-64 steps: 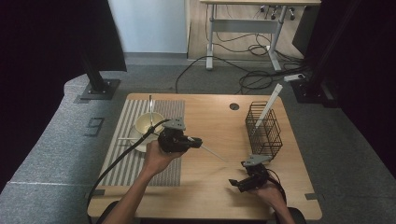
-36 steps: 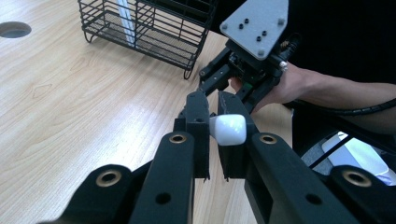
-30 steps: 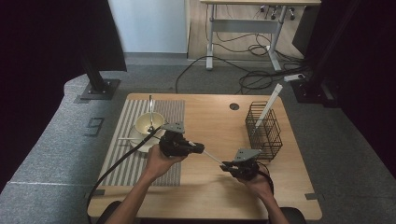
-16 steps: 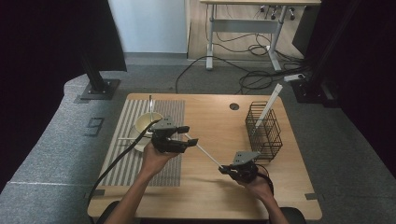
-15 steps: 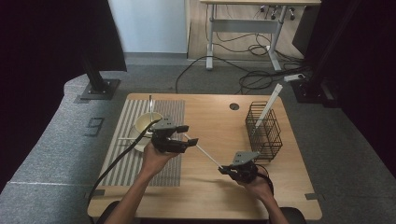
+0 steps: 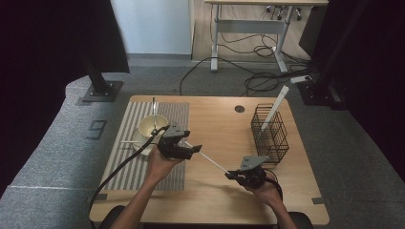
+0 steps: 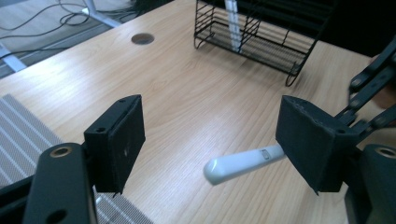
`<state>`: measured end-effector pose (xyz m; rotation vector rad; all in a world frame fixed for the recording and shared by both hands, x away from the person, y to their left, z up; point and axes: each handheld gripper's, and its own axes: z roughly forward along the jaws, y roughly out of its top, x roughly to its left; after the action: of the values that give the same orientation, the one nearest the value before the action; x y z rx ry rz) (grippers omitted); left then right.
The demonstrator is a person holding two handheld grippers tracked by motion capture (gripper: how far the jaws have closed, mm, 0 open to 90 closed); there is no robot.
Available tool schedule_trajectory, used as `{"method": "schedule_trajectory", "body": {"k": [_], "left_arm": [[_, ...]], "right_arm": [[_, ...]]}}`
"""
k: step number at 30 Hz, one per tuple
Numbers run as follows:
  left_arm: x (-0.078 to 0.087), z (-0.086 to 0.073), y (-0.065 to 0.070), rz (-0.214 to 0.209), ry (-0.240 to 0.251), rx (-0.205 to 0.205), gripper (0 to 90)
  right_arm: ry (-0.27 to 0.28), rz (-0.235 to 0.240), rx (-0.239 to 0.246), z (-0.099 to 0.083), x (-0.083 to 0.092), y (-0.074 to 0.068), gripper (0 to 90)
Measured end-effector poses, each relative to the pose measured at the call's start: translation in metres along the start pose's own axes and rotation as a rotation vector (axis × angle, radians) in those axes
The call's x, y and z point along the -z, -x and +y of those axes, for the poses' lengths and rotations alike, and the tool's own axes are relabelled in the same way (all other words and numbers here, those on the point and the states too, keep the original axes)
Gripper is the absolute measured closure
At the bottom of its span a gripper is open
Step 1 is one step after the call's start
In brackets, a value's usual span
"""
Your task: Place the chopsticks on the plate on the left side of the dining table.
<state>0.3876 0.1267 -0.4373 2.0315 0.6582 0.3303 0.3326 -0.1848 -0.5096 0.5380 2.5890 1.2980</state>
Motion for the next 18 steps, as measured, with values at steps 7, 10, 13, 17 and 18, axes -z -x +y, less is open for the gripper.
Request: {"method": "schedule_trajectory", "body": {"k": [7, 10, 13, 17, 18], "left_arm": [[-0.005, -0.013, -0.007, 0.008, -0.017, 0.020, 23.7], [-0.008, -0.017, -0.008, 0.009, -0.019, 0.027, 23.7], [-0.010, -0.020, -0.010, 0.011, -0.027, 0.033, 23.7], [-0.013, -0.023, -0.011, 0.014, -0.034, 0.038, 23.7], [-0.014, -0.024, -0.011, 0.015, -0.034, 0.039, 23.3]], "right_arm": [[-0.003, -0.003, 0.000, 0.001, 0.002, -0.001, 85.6], [-0.002, -0.005, 0.002, 0.001, 0.003, 0.000, 85.6], [0.001, -0.005, -0.002, 0.001, 0.005, 0.001, 85.5], [0.005, -0.007, -0.002, 0.001, 0.006, 0.001, 85.4], [0.003, -0.007, -0.003, 0.001, 0.006, 0.001, 85.4]]}}
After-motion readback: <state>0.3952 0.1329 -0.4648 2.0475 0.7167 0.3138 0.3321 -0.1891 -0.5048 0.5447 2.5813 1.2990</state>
